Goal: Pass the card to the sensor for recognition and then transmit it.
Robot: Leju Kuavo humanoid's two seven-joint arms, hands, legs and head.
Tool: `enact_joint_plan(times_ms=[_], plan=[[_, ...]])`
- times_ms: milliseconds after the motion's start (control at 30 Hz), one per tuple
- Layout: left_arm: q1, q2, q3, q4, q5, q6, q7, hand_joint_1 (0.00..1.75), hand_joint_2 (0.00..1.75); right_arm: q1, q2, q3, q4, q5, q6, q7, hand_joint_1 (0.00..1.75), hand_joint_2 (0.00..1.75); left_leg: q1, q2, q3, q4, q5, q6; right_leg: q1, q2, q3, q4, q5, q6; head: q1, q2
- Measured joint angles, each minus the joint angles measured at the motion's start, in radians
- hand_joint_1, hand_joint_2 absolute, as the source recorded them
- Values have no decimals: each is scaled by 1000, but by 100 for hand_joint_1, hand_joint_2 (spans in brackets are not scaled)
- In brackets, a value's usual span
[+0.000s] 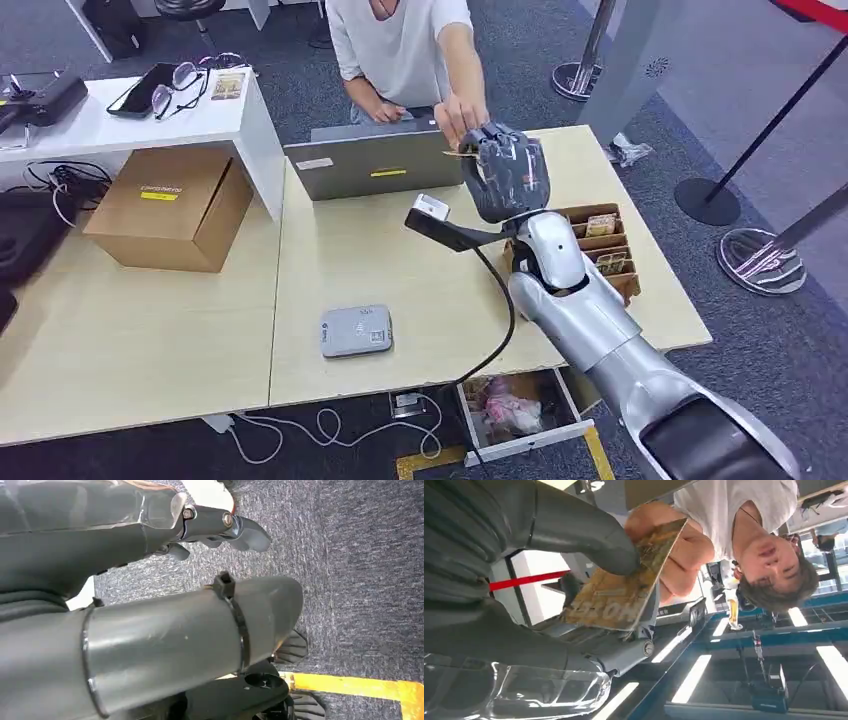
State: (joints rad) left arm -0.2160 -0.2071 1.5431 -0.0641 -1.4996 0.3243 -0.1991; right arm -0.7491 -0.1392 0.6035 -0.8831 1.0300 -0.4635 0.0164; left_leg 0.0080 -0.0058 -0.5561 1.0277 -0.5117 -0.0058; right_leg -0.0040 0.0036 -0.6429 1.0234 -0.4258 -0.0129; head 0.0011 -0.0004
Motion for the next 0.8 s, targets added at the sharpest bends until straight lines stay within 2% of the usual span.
enact_joint_plan(times_ms=[200,267,433,800], plan=[[1,0,0,0,0,-2,2,0,0,0,1,-3,0,0,0,-3,166,175,0,0,0,0,0,0,0,0,0,0,0,0,0,0],[-2,1,0,0,0,-22,34,0,0,0,2,-4,0,0,2,-3,175,175,0,0,0,0,0,0,0,0,0,0,0,0,0,0],[-18,5,0,0,0,-43,69,0,0,-2,8,-11,0,0,2,-6,175,175,0,0,0,0,0,0,0,0,0,0,0,0,0,0],[-20,9,0,0,0,-44,73,0,0,-1,9,-18,0,-56,18,-30,175,175,0,0,0,0,0,0,0,0,0,0,0,0,0,0]])
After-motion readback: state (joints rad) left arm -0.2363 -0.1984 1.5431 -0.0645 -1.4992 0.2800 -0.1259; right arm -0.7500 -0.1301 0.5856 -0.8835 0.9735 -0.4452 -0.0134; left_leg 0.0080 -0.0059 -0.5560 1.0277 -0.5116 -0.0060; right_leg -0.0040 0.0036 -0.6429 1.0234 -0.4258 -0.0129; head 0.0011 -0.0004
